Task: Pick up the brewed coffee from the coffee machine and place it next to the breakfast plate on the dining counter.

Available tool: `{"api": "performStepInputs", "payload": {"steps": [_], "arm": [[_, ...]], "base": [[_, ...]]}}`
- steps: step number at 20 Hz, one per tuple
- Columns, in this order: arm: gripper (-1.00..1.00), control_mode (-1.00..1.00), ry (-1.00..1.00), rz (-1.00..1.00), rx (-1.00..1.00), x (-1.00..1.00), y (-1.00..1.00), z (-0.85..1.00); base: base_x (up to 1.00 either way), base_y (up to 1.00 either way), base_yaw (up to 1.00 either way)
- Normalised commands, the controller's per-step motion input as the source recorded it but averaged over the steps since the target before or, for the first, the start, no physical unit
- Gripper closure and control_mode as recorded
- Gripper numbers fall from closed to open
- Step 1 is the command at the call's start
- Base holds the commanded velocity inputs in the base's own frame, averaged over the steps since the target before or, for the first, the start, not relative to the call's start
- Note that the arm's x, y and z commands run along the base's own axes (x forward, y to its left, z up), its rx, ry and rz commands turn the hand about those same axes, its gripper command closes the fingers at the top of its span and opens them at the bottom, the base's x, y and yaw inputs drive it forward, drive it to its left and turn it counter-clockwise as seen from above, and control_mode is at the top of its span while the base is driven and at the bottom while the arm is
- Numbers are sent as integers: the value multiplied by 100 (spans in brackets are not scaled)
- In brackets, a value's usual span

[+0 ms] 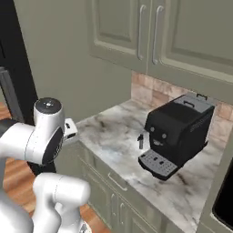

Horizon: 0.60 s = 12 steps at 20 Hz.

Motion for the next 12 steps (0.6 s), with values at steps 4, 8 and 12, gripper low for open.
{"api": "performStepInputs", "payload": {"steps": [4, 8, 12], "arm": [[100, 100, 0, 0, 0, 0, 0, 0], [100, 100, 0, 0, 0, 0, 0, 0], [100, 100, 0, 0, 0, 0, 0, 0]], "base": [[-18, 2, 98], [-28, 8, 93], [-26, 15, 90]]}}
